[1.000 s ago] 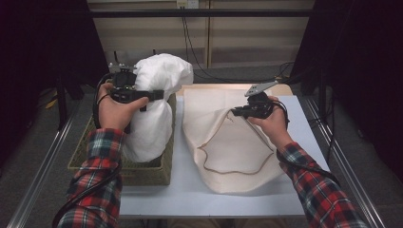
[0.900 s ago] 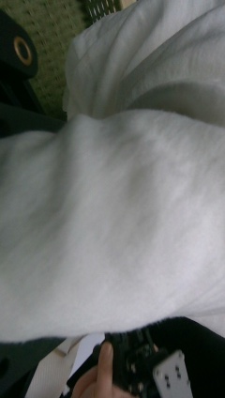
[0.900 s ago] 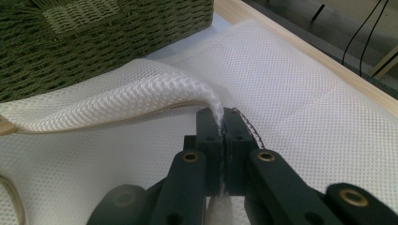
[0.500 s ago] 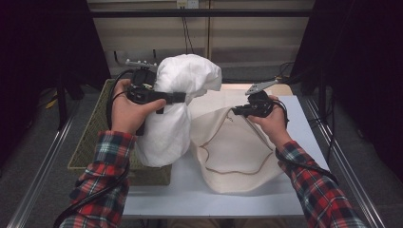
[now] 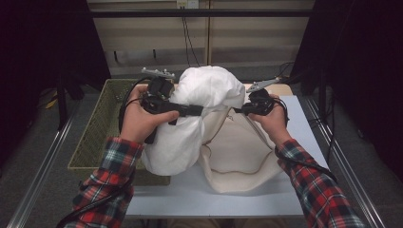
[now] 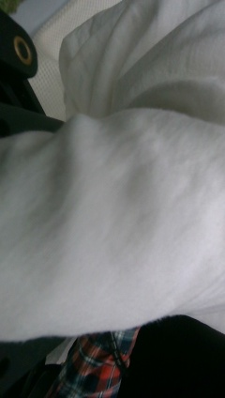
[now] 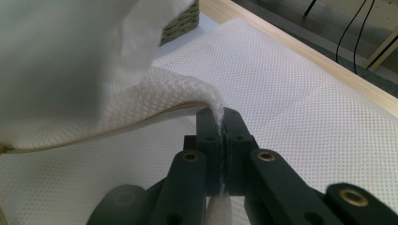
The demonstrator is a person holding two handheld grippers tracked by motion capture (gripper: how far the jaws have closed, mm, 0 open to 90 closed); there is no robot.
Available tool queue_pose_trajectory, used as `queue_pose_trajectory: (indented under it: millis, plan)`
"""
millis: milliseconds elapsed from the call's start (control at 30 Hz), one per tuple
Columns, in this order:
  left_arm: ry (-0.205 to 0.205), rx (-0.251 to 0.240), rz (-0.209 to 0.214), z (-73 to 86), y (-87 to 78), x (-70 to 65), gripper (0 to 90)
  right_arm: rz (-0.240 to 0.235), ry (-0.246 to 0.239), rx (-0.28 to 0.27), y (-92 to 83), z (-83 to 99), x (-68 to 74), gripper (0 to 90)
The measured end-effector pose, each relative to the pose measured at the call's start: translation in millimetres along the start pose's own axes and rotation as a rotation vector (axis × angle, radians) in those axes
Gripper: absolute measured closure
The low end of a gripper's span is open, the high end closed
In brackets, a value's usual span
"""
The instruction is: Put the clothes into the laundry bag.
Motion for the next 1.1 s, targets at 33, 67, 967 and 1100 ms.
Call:
queue_pose_trajectory:
  millis: [33,67,967,1100]
  plan:
    - [0.012,0.011,0.008,0.8,0.2,-0.8,56.0,0.002,-0.004,0.001,0.2,-0.5,-0.4,87.9]
    - [0.009,0.007,0.019,1.0,0.7,-2.9,56.0,0.000,0.000,0.001,-0.3,-1.4,-1.1,87.9]
    - [0.035,0.120,0.267,21.8,36.2,-49.1,55.5,-0.005,0.068,-0.025,-2.4,7.5,-13.7,87.8]
    - [0.028,0.182,0.246,38.1,49.1,-43.7,55.5,-0.007,0.070,-0.035,-5.2,4.4,-14.0,87.8]
Point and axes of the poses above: each handheld gripper's, and its own axes: y roughly forward along the jaws, z roughly out of its underside, x roughly to its left, the point moved 6 cm from there along y, roughly forward along the jaws, and after that the axes turned 4 degrees about -y, right-handed, at the moved point
